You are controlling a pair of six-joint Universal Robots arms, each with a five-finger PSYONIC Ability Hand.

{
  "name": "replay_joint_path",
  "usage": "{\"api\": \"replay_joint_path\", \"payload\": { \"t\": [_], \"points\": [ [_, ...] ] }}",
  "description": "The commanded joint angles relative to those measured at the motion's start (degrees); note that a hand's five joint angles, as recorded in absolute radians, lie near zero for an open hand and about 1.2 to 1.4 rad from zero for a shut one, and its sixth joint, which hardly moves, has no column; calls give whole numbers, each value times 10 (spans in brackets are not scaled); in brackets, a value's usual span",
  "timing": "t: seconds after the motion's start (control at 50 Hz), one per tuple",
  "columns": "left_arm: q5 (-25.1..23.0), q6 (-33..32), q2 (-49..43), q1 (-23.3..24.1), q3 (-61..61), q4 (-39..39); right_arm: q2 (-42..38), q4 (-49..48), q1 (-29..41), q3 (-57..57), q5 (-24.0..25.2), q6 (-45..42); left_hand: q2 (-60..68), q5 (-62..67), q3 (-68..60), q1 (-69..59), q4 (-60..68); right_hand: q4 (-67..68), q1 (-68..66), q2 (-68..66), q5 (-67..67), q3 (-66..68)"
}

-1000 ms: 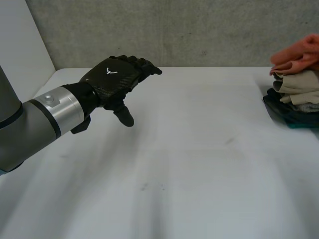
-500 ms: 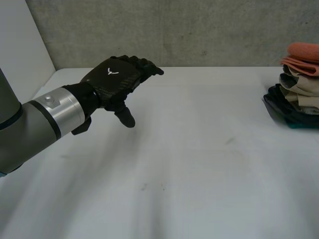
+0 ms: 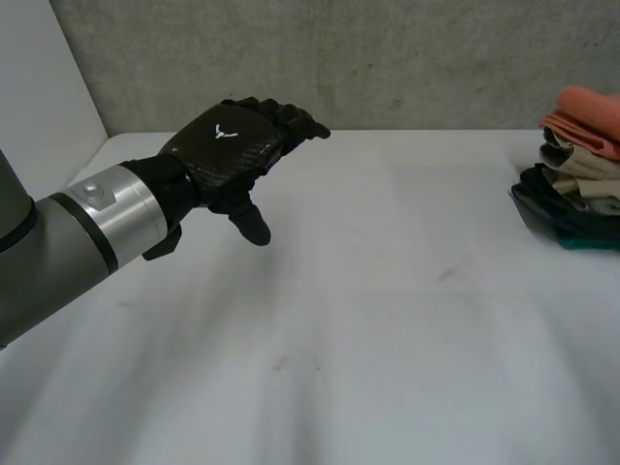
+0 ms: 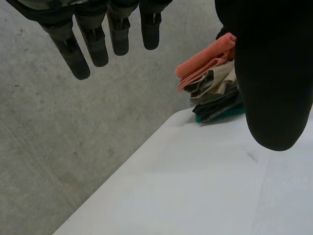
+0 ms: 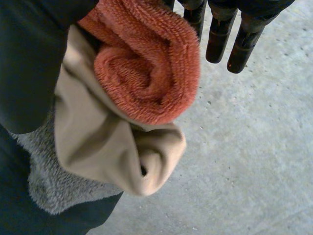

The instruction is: Fold the laundry.

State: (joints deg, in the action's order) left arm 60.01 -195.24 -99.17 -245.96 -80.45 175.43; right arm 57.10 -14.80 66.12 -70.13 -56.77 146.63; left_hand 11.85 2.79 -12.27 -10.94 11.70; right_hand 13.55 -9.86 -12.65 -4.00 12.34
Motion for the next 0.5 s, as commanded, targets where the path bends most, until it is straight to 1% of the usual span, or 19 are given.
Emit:
{"api": "replay_joint_path", "payload": {
  "t": [0.02, 0.12, 0.18, 0.24, 0.26, 0.32, 0.34, 0.42, 0.44, 0.46, 0.5],
  "points": [
    [-1, 10, 8, 6, -1, 0, 48, 52, -23, -26, -2, 86, 4, -6, 0, -13, 5, -36, -1, 27, 40, -23],
    [-1, 10, 9, 7, 0, 0, 67, 86, -59, -33, -8, 127, 4, -6, 0, -13, 5, -36, -1, 27, 40, -23],
    [-1, 11, 9, 7, 0, 0, 69, 125, -92, -27, -13, 133, 4, -6, 0, -13, 5, -36, -1, 27, 40, -23],
    [-1, 11, 10, 7, 0, 0, 71, 153, -124, -18, -31, 134, 4, -6, 0, -13, 5, -36, -1, 27, 40, -23],
    [-1, 11, 11, 7, 0, 0, 76, 165, -146, -6, -53, 135, 4, -6, 0, -13, 5, -36, -1, 27, 40, -23],
    [-1, 11, 13, 7, 0, 0, 87, 174, -173, 24, -99, 132, 4, -6, 0, -13, 5, -36, -1, 27, 40, -23],
    [-1, 12, 17, 7, -1, 0, 94, 174, -180, 45, -130, 130, 4, -6, 0, -13, 5, -36, -1, 27, 40, -23],
    [0, 17, 28, 6, 0, 1, 106, 150, -179, 89, -186, 131, 2, -7, 2, -11, 4, -36, -1, 27, 40, -23],
    [0, 21, 29, 4, 1, 1, 109, 140, -172, 93, -191, 135, 2, -7, 2, -11, 4, -36, -1, 27, 40, -23],
    [1, 22, 32, 3, 1, 1, 115, 129, -161, 95, -191, 139, 4, -6, 0, -13, 5, -36, -1, 27, 40, -23],
    [5, 35, 43, 0, 1, 4, 151, 96, -102, 90, -189, 152, 4, -6, 0, -13, 5, -36, -1, 27, 40, -23]
  ]
}}
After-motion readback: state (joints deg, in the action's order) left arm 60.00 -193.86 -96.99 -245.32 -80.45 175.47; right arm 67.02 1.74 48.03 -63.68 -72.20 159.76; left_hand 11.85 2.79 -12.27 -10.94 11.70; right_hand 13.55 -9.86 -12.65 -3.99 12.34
